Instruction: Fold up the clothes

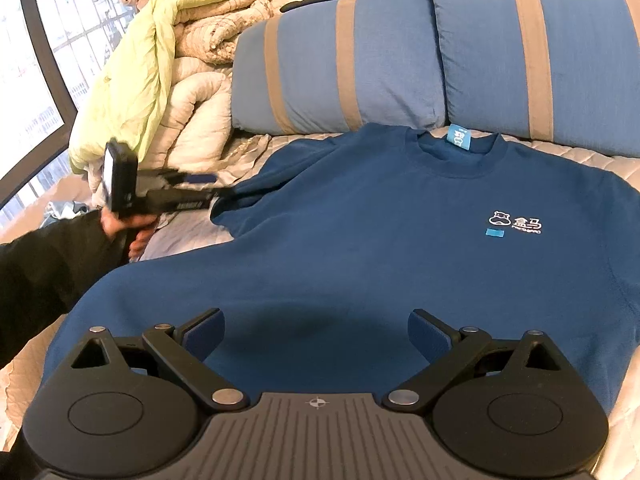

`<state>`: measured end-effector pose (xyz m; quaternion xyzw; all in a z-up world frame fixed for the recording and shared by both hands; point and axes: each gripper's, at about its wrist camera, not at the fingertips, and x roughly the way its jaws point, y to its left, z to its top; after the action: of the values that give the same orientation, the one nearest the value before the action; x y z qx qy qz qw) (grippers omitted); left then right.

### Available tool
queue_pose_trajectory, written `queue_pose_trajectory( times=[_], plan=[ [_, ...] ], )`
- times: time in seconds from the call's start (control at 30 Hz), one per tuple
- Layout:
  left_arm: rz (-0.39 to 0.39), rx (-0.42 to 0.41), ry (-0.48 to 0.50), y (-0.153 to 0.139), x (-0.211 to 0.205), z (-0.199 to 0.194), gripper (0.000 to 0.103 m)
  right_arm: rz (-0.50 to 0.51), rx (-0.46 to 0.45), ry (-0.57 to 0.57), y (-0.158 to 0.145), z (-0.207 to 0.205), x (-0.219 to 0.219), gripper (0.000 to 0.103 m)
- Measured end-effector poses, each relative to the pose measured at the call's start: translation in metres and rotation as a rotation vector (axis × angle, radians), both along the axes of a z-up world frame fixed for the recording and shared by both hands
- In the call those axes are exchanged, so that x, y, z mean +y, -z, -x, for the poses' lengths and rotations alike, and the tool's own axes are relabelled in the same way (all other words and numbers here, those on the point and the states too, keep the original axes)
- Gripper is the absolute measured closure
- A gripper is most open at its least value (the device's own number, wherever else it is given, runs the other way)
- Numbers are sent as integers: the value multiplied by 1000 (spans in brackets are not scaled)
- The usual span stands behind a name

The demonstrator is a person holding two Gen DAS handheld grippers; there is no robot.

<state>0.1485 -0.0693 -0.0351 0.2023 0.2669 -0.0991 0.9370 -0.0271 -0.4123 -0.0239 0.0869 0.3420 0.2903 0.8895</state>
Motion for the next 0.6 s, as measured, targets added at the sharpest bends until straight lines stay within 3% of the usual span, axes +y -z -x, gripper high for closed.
queue_pose_trajectory(
  times=[0.27,0.33,0.37,0.4,0.47,0.6],
  plan=[
    [-17,53,79,21,-40,-48,57,-35,15,-11,1,-1,-3,4],
    [-24,69,74,28,-44,-57,66,-44,21,-16,2,-2,-3,4],
    [-27,75,55,30,-45,-62,84,-47,23,-17,2,-3,-3,4],
    [-29,82,36,31,-46,-66,93,-49,25,-18,2,-4,-3,4],
    [8,82,9,24,-41,-67,95,-54,26,-19,2,-4,-4,4],
    [31,4,-22,-1,-34,-57,96,-67,31,-15,3,-5,-5,4]
  ],
)
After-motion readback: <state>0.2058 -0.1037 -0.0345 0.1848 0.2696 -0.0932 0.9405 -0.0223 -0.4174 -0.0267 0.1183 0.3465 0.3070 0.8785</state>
